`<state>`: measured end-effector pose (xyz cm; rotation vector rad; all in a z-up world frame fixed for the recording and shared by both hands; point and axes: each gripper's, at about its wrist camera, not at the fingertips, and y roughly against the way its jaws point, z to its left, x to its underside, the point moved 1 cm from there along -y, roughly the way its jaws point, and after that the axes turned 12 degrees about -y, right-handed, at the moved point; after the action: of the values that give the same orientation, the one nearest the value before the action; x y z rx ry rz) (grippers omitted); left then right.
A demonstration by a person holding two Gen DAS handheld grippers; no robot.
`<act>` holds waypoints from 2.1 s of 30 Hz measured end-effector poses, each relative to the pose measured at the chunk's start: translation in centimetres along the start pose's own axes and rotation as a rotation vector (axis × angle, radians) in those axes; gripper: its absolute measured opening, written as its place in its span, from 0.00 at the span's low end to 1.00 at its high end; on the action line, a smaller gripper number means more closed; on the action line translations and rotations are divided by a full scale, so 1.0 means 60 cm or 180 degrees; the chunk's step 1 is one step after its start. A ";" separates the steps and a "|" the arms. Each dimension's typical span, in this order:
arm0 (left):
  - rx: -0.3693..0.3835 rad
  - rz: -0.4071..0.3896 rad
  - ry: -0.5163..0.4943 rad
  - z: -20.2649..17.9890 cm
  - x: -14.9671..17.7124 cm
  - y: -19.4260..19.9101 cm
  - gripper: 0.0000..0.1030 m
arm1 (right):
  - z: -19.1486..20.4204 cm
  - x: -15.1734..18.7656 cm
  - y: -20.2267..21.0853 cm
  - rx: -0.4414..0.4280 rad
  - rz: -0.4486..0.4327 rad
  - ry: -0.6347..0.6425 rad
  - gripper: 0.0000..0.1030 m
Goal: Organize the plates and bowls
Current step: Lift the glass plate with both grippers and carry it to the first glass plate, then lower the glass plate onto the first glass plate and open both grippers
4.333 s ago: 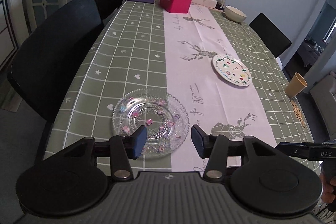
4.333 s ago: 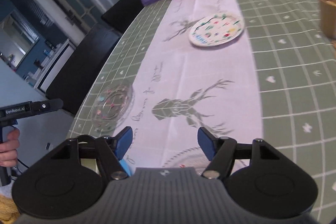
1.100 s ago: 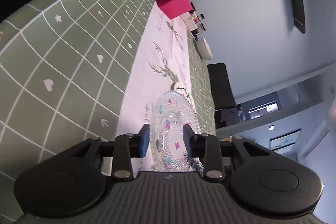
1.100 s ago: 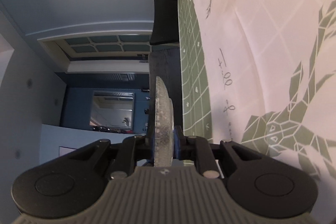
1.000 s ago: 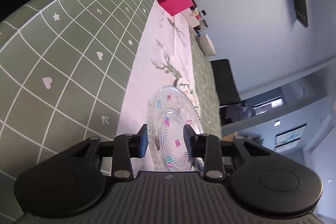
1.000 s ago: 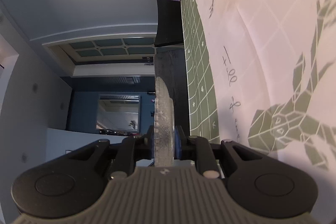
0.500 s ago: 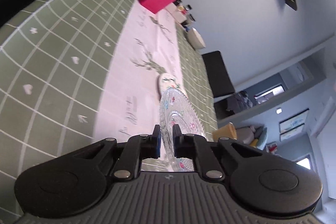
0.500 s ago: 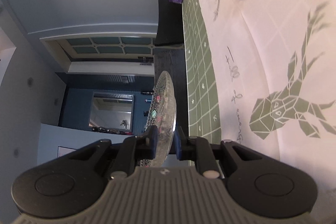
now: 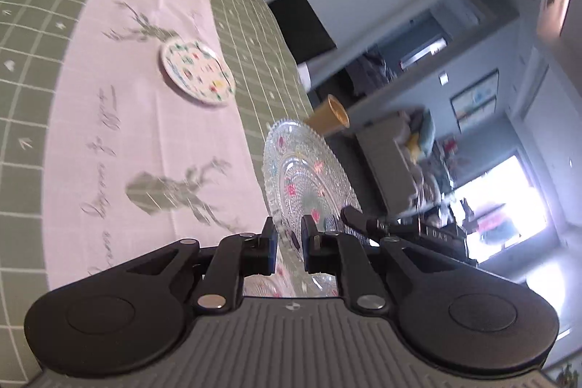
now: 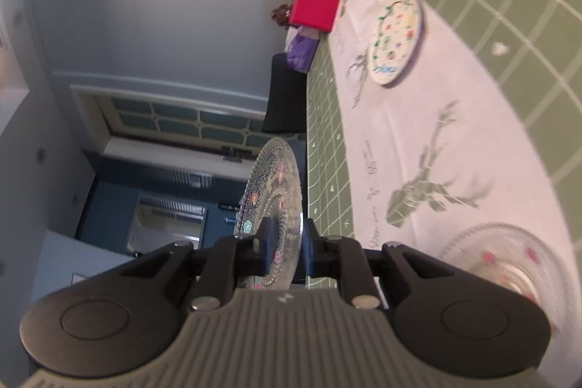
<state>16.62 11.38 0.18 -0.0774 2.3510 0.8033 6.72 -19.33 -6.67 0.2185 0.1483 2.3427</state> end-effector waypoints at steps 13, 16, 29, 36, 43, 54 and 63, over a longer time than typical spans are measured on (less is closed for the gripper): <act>-0.0368 0.0715 -0.0377 -0.027 0.038 -0.096 0.26 | -0.104 0.026 0.089 0.0213 -0.0302 -0.0288 0.16; -0.0432 0.0758 -0.0546 -0.037 0.039 -0.096 0.26 | -0.116 0.028 0.095 0.0165 -0.0301 -0.0369 0.16; -0.0733 0.0936 -0.0934 -0.057 0.045 -0.106 0.27 | -0.151 0.045 0.106 -0.0036 -0.0322 -0.0762 0.15; -0.1020 0.1000 -0.1231 -0.070 0.053 -0.114 0.24 | -0.161 0.052 0.101 0.0036 -0.0355 -0.0855 0.18; -0.1058 0.1007 -0.1236 -0.071 0.053 -0.113 0.24 | -0.165 0.057 0.095 0.0148 -0.0303 -0.0796 0.20; -0.1236 0.1001 -0.1190 -0.074 0.050 -0.111 0.25 | -0.136 0.065 0.096 0.0678 -0.0496 -0.0310 0.17; -0.1386 0.1129 -0.1132 -0.075 0.043 -0.118 0.25 | -0.116 0.078 0.063 0.1274 -0.0466 0.0112 0.24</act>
<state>13.80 3.47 -2.37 0.2845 1.8454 1.3700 -0.56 -18.96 -12.29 0.3489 0.6312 2.1527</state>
